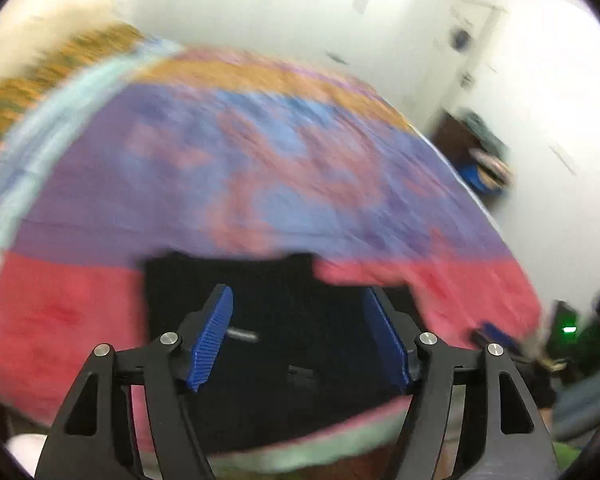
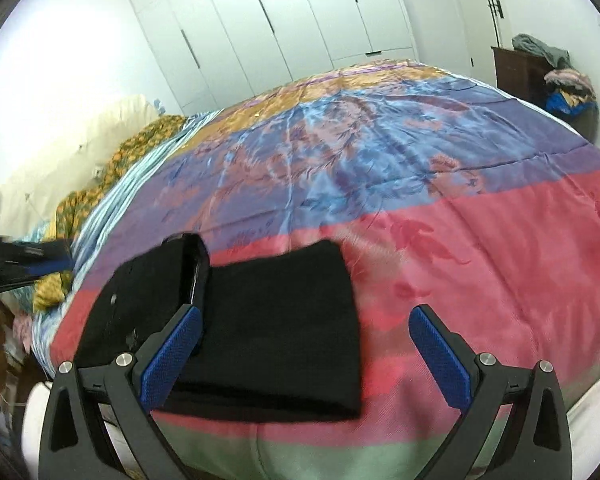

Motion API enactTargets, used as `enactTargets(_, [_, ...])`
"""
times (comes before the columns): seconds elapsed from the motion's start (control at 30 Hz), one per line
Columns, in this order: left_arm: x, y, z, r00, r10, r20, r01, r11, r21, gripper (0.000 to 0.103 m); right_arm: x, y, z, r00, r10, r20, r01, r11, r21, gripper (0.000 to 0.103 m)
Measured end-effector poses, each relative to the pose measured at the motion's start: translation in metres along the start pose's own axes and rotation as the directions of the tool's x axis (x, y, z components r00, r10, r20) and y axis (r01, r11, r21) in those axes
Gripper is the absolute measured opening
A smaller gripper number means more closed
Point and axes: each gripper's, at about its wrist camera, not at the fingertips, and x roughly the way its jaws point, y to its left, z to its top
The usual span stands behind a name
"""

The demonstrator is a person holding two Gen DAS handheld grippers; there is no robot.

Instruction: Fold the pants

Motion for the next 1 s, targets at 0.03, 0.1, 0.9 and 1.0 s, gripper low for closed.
enactTargets(0.03, [-0.002, 0.018, -0.003, 0.998, 0.065, 0.004, -0.064, 0.998, -0.011, 0.056, 0.001, 0.0, 0.003, 1.0, 0.014, -0.004, -0.014, 1.0, -0.003, 0.102])
enactTargets(0.1, [0.008, 0.043, -0.016, 0.987, 0.158, -0.041, -0.159, 0.987, -0.017, 0.016, 0.01, 0.006, 0.016, 0.995, 0.092, -0.047, -0.094, 0.995, -0.034, 0.102])
enactTargets(0.9, [0.091, 0.044, -0.097, 0.985, 0.055, -0.166, -0.064, 0.997, -0.045, 0.004, 0.167, 0.146, -0.005, 0.703, 0.266, -0.659, -0.564, 0.773, -0.289, 0.064])
enactTargets(1.0, [0.091, 0.044, -0.098, 0.983, 0.074, -0.166, -0.08, 0.996, -0.03, 0.004, 0.182, 0.154, -0.013, 0.701, 0.232, -0.674, -0.558, 0.767, -0.316, 0.064])
